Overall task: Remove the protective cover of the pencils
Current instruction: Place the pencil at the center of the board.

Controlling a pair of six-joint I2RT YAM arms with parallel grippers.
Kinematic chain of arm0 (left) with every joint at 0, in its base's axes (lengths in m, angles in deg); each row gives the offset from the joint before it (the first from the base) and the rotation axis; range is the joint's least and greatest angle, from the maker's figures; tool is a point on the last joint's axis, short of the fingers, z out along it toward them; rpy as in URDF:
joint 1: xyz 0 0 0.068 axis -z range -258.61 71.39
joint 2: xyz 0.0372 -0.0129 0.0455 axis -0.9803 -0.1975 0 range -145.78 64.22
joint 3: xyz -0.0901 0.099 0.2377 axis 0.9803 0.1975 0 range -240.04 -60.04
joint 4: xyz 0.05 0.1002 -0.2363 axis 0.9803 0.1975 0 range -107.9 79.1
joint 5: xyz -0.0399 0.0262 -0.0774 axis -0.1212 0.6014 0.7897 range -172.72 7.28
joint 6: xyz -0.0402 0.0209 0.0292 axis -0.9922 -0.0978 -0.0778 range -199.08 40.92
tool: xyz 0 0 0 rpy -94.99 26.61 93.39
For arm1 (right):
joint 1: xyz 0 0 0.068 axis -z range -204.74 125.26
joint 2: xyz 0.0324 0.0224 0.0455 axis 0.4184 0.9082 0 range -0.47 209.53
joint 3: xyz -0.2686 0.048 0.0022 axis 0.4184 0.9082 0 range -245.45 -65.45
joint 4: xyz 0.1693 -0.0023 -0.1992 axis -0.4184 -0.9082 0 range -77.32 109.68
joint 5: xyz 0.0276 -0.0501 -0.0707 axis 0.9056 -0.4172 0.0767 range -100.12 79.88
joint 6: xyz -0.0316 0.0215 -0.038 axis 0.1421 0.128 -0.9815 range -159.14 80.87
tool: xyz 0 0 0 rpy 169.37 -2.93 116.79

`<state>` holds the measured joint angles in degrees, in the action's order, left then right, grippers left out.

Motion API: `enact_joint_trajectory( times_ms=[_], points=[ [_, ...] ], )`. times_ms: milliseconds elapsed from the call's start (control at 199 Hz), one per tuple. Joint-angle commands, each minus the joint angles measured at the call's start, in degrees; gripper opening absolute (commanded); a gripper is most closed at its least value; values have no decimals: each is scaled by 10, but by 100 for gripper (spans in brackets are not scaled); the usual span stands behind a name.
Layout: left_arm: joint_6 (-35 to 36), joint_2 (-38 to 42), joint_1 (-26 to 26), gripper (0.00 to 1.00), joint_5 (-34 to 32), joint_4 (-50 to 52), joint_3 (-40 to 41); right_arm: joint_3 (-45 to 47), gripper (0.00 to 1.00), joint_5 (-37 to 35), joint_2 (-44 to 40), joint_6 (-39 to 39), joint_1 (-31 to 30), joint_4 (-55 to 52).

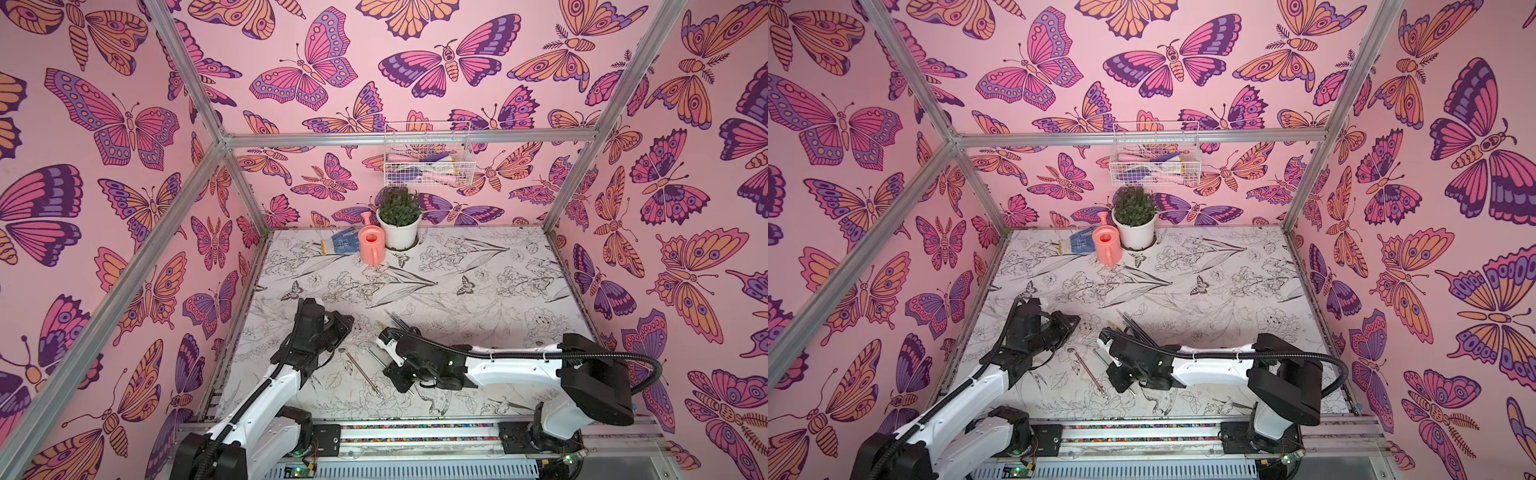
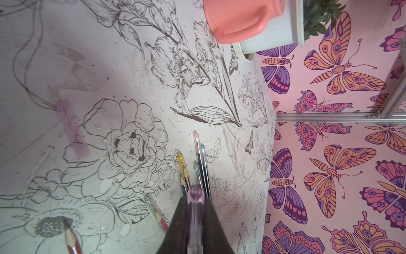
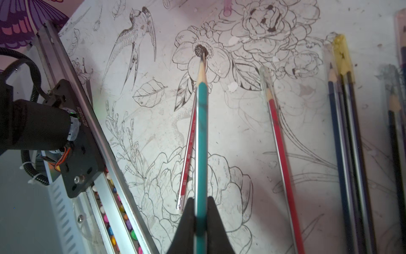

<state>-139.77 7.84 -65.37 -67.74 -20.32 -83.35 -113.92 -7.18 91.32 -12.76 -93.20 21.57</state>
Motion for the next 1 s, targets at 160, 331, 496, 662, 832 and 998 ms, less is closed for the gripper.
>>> enact_joint_trajectory(
  times_ms=[160,331,496,662,832,998],
  points=[
    [10,-54,-8,11,-12,-43,4,26,0,-31,19,21,-13,40],
    [17,-92,-10,9,-12,-51,-11,19,0,-22,64,29,-13,60],
    [20,-114,-11,9,-11,-58,-15,7,0,-24,92,32,-13,65],
    [21,-128,-13,9,-12,-59,-22,-8,0,-24,119,32,-14,61],
    [25,-144,-13,9,-11,-61,-31,-12,17,-26,123,34,-13,61],
    [24,-183,-14,8,-10,-65,-41,-17,26,-30,112,33,-13,50]
  ],
)
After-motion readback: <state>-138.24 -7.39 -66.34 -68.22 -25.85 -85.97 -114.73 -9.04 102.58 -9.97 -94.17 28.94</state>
